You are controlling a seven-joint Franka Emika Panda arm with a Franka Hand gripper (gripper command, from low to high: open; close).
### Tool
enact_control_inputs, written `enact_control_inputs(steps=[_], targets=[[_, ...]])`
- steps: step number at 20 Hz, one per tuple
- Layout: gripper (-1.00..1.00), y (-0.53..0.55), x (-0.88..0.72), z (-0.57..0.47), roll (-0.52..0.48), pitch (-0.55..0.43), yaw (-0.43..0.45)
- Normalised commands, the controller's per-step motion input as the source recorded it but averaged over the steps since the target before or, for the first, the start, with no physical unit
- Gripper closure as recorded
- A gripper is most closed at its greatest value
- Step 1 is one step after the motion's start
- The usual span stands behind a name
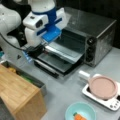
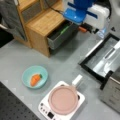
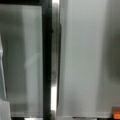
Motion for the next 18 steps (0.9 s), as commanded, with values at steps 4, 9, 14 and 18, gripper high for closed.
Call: enact_control_inputs(steps=[4,9,14,18], targets=[[-1.00,-0.06,0.13,-0.07,-0.050,-0.056,0.169],[-1.00,-0.26,0.43,-0.02,-0.010,-0.039,0.177],[-1.00,-0.60,0.86,0.14,-0.106,0.073,0.145],[-1.00,-0.59,1.00,0.19,-0.078,0.189,0.105]])
